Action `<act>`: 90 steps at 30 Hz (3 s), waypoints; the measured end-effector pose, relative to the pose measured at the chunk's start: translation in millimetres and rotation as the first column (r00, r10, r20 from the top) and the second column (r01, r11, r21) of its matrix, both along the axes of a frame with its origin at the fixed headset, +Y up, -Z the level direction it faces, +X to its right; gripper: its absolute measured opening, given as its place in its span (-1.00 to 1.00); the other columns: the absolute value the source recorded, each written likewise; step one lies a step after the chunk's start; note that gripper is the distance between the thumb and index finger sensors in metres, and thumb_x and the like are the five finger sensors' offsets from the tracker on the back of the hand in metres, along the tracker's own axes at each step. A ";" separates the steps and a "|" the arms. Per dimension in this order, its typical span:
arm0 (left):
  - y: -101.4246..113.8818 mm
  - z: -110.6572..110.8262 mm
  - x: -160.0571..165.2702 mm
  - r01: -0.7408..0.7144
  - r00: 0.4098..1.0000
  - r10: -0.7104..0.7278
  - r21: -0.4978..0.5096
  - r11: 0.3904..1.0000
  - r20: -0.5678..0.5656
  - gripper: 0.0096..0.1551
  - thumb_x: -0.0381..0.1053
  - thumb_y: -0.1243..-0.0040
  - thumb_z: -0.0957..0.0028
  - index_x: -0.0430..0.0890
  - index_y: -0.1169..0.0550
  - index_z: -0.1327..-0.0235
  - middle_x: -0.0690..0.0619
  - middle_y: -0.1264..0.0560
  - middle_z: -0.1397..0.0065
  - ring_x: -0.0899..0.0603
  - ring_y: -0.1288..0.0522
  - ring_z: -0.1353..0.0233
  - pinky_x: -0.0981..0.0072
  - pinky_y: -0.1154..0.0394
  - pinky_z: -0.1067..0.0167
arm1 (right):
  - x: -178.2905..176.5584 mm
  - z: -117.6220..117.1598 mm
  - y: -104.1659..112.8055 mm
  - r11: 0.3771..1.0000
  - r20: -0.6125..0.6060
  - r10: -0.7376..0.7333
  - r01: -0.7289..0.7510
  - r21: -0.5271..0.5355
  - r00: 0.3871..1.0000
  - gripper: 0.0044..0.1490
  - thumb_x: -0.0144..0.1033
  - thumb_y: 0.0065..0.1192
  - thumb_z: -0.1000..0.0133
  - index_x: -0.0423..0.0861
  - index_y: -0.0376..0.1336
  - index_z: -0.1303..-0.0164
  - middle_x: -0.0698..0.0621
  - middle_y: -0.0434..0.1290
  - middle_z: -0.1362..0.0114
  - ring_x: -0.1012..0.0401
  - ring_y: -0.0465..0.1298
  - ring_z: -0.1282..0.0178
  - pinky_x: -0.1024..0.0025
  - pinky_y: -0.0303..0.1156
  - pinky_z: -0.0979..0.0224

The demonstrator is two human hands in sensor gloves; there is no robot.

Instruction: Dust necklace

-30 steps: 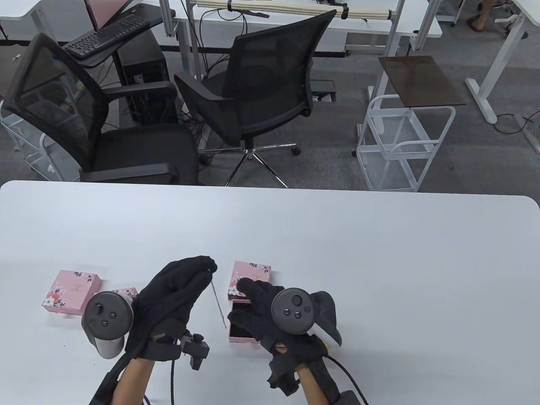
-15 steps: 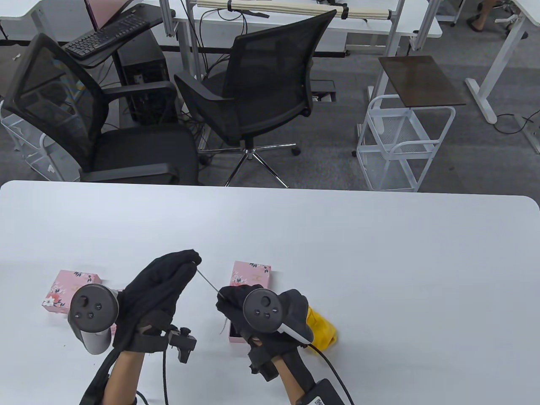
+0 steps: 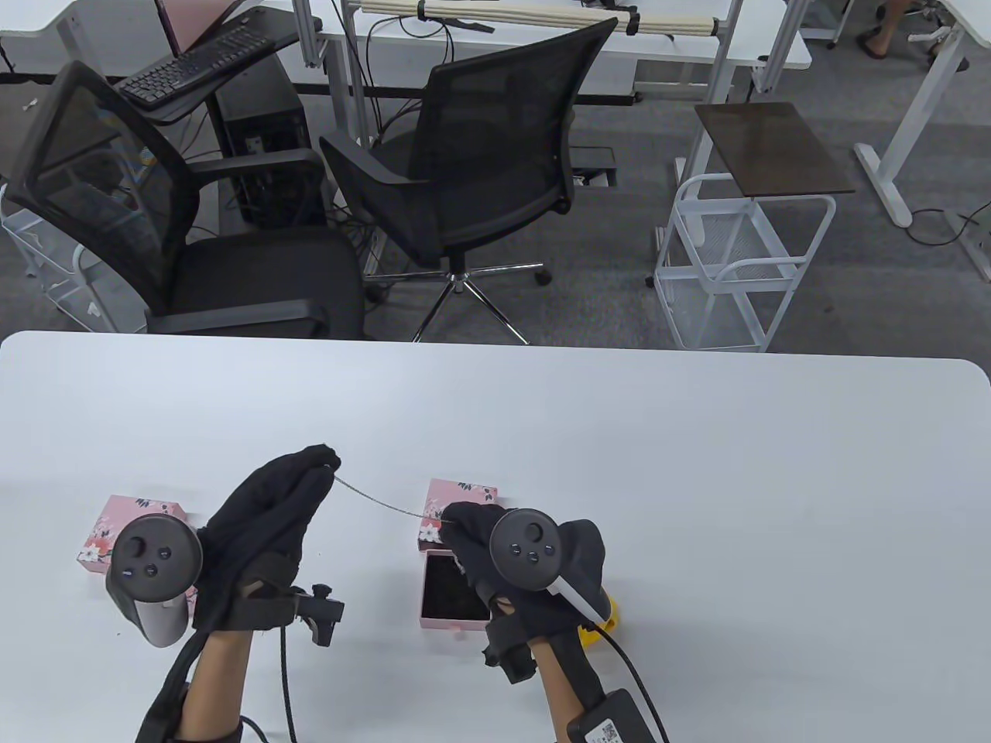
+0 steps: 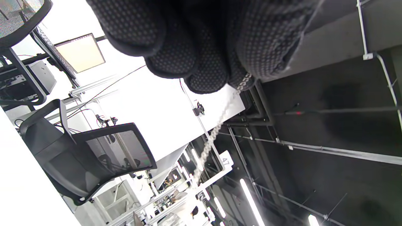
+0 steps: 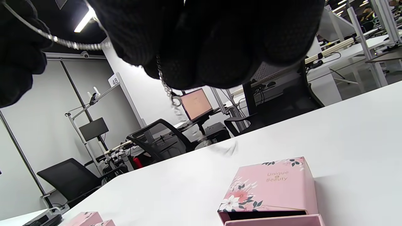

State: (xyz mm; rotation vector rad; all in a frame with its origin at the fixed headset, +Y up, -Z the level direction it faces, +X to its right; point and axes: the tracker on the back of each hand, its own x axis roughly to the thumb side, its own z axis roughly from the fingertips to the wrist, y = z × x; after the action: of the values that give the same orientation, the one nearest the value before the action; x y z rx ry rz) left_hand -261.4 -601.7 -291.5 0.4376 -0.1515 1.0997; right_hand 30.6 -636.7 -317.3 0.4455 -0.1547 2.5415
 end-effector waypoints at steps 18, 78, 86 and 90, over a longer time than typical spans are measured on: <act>-74.5 -33.5 75.3 0.399 0.914 -0.373 -0.190 0.897 0.162 -0.62 0.11 -0.39 -0.18 0.07 -0.72 -0.21 0.01 -0.70 -0.30 -0.13 -0.58 -0.26 0.08 -0.57 -0.16 | -4.2 -11.4 -28.0 0.994 0.050 0.077 -0.073 -0.080 0.996 -0.56 -0.21 0.27 -0.36 -0.13 0.37 -0.38 -0.18 0.56 -0.26 -0.10 0.57 -0.10 -0.07 0.45 -0.30; -175.6 -66.8 91.6 0.781 0.625 -0.650 -0.346 0.520 0.433 -0.34 0.14 0.06 -0.34 0.19 -0.10 -0.71 0.20 0.13 -0.82 -0.27 0.16 -0.73 -0.34 0.01 -0.57 | -29.7 -14.4 -103.0 0.625 -0.216 0.582 -0.602 -0.498 0.784 -0.18 -0.13 0.44 -0.29 -0.09 0.09 -0.66 -0.49 0.06 -0.69 -0.40 0.25 -0.46 -0.32 0.24 -0.47; -172.9 -66.1 93.8 0.768 0.641 -0.646 -0.329 0.550 0.415 -0.35 0.13 0.06 -0.33 0.13 -0.18 -0.70 0.15 0.01 -0.82 -0.25 0.07 -0.73 -0.32 -0.06 -0.56 | -39.5 -11.4 -111.3 0.614 -0.195 0.670 -0.682 -0.396 0.716 -0.27 -0.25 0.43 -0.31 -0.06 0.09 -0.59 -0.38 0.21 -0.62 -0.26 0.39 -0.38 -0.19 0.35 -0.43; -172.5 -65.6 95.5 0.771 0.637 -0.655 -0.321 0.551 0.406 -0.35 0.14 0.05 -0.33 0.11 -0.20 -0.70 0.12 -0.01 -0.82 -0.26 0.04 -0.72 -0.32 -0.07 -0.55 | -39.2 -10.9 -111.5 0.646 -0.167 0.678 -0.688 -0.331 0.716 -0.44 -0.25 0.41 -0.31 -0.05 0.21 -0.46 -0.31 0.32 -0.55 -0.20 0.46 -0.32 -0.12 0.39 -0.40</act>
State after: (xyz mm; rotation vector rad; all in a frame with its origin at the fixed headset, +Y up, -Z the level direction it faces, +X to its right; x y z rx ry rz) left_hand -166.0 -774.2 -357.1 -0.2228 -0.2454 0.3139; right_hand -8.6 -748.2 -328.3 0.4407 0.6332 3.1997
